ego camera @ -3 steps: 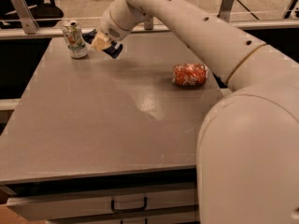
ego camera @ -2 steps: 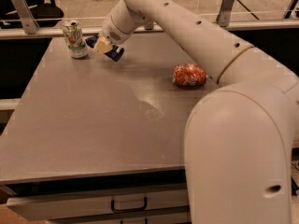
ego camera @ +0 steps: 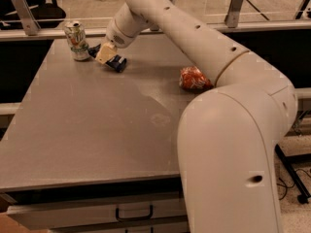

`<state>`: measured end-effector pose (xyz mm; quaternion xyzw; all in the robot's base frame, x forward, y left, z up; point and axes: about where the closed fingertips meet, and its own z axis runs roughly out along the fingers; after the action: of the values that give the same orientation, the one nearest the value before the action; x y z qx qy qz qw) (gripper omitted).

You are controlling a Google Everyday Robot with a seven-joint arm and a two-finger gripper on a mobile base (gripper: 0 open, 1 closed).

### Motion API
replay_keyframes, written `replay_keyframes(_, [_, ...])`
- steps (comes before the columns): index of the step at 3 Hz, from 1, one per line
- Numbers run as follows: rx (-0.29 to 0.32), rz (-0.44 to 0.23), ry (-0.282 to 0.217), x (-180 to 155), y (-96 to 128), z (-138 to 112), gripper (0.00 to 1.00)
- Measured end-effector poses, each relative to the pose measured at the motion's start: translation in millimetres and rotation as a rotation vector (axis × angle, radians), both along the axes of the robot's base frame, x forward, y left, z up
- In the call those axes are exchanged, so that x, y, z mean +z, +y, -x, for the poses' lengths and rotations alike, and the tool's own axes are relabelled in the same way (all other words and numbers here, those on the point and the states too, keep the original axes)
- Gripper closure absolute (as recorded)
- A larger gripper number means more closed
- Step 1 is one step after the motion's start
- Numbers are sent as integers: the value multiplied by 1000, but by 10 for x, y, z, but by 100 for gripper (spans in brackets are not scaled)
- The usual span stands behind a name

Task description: Move rxbar blueberry near 7up can

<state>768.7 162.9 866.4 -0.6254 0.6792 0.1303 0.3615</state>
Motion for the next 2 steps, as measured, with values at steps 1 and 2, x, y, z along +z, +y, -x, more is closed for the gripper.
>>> replay_keyframes(1, [-2, 1, 7, -37, 17, -19, 13])
replay_keyframes(2, [-1, -1, 7, -36, 40, -31, 0])
